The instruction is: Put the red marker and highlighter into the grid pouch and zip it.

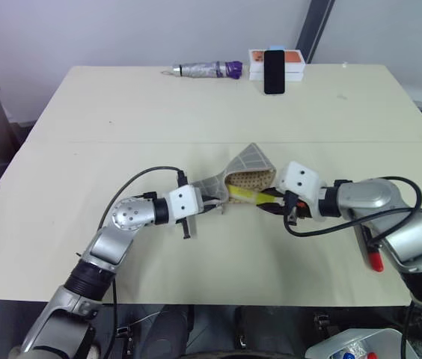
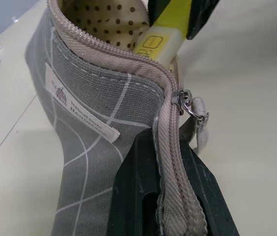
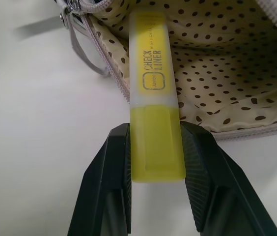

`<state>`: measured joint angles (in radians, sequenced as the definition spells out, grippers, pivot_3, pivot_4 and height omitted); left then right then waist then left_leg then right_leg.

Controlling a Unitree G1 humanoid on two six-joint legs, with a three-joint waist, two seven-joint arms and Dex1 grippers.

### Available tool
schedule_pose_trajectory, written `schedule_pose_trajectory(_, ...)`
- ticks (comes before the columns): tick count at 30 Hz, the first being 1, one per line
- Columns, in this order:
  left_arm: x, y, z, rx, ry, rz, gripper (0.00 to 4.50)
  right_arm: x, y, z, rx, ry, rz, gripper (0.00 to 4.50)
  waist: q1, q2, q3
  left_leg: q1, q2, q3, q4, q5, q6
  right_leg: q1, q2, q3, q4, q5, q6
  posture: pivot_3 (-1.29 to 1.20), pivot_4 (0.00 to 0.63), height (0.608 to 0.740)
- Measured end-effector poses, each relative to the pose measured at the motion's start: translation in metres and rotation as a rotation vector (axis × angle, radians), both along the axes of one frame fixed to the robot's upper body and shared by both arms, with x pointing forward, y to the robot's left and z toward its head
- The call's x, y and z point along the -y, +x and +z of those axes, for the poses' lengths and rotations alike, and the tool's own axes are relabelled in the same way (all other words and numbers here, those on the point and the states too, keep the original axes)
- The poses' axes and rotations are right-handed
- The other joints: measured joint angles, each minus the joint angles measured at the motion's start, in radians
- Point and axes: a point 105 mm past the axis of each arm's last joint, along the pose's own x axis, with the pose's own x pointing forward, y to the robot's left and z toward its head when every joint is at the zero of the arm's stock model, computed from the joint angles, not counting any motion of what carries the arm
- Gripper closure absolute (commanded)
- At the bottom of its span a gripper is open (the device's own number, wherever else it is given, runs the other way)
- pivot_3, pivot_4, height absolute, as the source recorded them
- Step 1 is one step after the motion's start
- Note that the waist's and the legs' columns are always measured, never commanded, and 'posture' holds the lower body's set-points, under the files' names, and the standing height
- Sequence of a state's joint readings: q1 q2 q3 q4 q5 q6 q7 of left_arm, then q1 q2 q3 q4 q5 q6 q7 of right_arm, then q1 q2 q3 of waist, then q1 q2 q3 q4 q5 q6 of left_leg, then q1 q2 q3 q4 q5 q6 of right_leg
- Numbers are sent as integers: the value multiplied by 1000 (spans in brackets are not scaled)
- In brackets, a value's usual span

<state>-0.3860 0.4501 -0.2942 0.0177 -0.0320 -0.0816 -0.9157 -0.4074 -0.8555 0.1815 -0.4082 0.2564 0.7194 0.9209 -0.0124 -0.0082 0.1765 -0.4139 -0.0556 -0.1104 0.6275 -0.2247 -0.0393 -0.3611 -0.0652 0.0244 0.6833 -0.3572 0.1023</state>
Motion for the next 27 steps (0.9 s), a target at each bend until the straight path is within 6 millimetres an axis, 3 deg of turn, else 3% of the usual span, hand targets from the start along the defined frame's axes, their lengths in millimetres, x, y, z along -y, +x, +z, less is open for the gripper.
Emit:
schedule_pose_trajectory(13,0,-4,3,34,28,-53,4500,38,-2,1,4,-149,-60,3628,-2,0,0,0,0,0,0,0,0,0,0,0,0,0,0,0,150,740)
schedule_pose_trajectory(22,3,-5,5,48,20,-66,4500,20,-2,-4,-17,-70,-40,3628,0,0,0,-1,0,0,0,0,0,0,0,0,-1,0,0,0,150,740)
schedule_pose_trajectory(27,3,-5,6,51,17,-67,4500,17,-3,-1,-21,-60,-33,1264,0,0,0,-1,0,0,0,0,0,0,0,0,-1,0,0,0,150,740)
